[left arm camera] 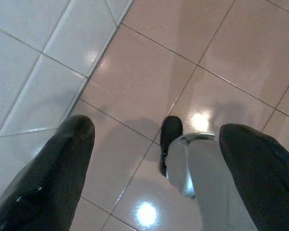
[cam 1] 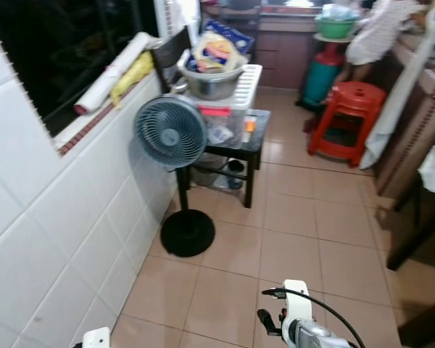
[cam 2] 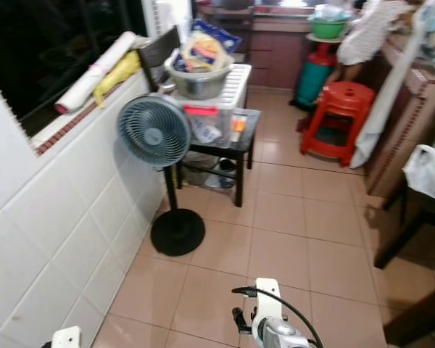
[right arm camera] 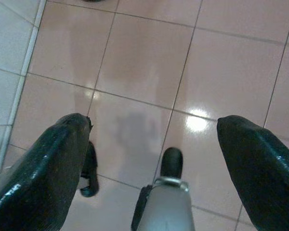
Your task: Setting the table
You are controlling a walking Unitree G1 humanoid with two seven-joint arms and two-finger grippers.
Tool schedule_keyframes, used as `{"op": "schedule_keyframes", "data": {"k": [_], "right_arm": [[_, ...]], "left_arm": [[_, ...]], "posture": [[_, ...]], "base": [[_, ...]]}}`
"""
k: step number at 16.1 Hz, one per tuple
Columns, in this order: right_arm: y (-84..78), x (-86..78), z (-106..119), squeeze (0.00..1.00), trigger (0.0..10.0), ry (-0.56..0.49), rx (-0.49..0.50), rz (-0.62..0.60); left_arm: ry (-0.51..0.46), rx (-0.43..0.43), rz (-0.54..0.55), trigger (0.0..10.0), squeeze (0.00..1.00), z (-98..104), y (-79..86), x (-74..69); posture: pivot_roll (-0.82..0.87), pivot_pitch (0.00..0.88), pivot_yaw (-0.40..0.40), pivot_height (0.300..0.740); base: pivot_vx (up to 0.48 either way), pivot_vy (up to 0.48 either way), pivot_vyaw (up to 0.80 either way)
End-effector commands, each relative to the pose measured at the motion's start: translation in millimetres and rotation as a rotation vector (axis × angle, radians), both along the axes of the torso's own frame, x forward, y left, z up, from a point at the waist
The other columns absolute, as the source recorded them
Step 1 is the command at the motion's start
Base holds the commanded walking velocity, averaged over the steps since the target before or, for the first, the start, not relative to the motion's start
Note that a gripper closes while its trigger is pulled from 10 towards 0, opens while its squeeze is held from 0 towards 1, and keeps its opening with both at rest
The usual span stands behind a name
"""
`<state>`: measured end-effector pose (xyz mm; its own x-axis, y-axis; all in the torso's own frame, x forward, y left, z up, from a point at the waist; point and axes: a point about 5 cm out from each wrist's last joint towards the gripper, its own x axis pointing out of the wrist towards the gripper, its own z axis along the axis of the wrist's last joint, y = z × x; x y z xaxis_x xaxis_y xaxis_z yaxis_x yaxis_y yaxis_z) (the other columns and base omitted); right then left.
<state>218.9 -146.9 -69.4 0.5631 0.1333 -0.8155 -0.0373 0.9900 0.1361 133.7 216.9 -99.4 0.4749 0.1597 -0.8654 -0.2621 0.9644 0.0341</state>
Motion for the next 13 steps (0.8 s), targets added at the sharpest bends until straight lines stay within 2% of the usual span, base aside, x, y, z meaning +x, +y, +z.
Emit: {"op": "schedule_keyframes", "data": {"k": [1,5,8,9,10,13], "right_arm": [[-4.1,-0.4,-0.1,0.00,10.0,0.000,-0.029,0.024],[-11.0,-2.9,-1.2,0.00,10.0,-0.003,-0.041,0.006],[-14.9,-3.9,-1.6,0.00,10.0,-0.005,-0.054,0.003],[-18.1,-5.1,-2.0,0.00,10.0,-0.007,-0.057,-0.004],[-19.5,-6.1,-2.4,0.00,10.0,-0.005,-0.059,-0.006],[-24.2,-7.5,-2.8,0.00,10.0,-0.005,-0.074,-0.012]], "left_arm": [[0.011,0.011,-0.032,10.0,0.00,0.0,-0.7,0.8],[0.034,0.020,-0.091,10.0,0.00,-2.4,-6.8,-2.7],[0.013,0.033,-0.110,10.0,0.00,0.4,-6.8,5.2],[-0.036,0.067,-0.106,10.0,0.00,7.5,-0.7,20.6],[-0.067,0.076,-0.098,10.0,0.00,12.2,2.3,30.3],[-0.172,0.073,-0.114,10.0,0.00,29.7,-0.6,67.5]], "posture": [[-0.03,0.000,0.014,0.740],[-0.03,0.000,0.016,0.740],[-0.08,0.000,0.048,0.740],[-0.10,0.000,0.057,0.740],[-0.11,0.000,0.059,0.740],[-0.13,0.000,0.065,0.740]], "base": [[0.000,0.000,0.00],[0.000,0.000,0.00],[0.000,0.000,0.00],[0.000,0.000,0.00],[0.000,0.000,0.00],[0.000,0.000,0.00]]}}
